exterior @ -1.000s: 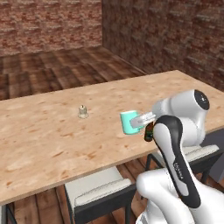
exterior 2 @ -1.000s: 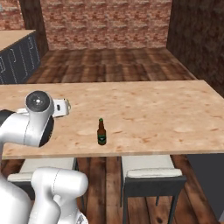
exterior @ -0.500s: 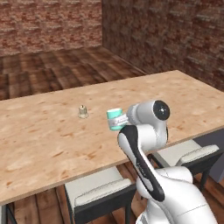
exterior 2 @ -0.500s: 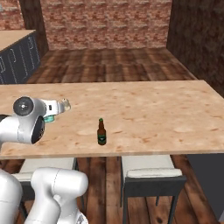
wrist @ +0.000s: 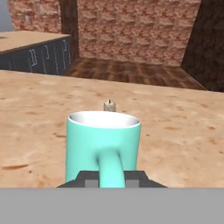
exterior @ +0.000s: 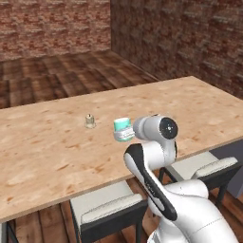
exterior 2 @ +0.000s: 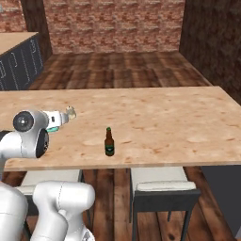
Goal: Open the cabinet directly in front. Then move the beer and the mug to the dining counter with the candle on it.
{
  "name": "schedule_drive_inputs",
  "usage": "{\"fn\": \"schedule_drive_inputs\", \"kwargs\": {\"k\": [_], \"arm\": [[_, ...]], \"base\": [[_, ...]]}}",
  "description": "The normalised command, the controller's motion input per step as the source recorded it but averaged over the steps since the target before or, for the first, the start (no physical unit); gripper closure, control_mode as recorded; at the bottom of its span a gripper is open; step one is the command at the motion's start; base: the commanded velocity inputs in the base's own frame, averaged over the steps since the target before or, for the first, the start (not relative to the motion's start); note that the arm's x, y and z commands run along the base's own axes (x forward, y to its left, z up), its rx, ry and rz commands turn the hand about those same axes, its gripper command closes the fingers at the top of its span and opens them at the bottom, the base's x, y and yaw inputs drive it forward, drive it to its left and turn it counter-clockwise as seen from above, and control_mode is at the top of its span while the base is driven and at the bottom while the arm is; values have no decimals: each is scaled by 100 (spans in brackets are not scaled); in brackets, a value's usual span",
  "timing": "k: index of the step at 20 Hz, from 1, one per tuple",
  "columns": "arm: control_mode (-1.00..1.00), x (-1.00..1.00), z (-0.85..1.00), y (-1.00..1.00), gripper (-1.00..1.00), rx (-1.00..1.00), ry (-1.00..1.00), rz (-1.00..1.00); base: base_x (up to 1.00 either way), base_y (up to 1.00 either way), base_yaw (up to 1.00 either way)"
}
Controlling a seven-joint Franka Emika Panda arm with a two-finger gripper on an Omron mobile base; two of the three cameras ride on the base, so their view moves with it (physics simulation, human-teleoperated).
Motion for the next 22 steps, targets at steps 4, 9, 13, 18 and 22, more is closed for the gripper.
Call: {"fn": "schedule_drive_inputs", "kwargs": {"k": [4, 9, 13, 18, 22], "arm": [[-100, 0, -31, 0, 100, 0, -15, 0], [-100, 0, -20, 0, 100, 0, -11, 0], [-100, 0, -1, 0, 100, 0, -1, 0], [-100, 0, -1, 0, 100, 0, 0, 0], [-100, 0, -3, -12, 100, 1, 0, 0]], "base": [[0, 0, 0], [0, 0, 0], [0, 0, 0], [0, 0, 0], [0, 0, 0]]}}
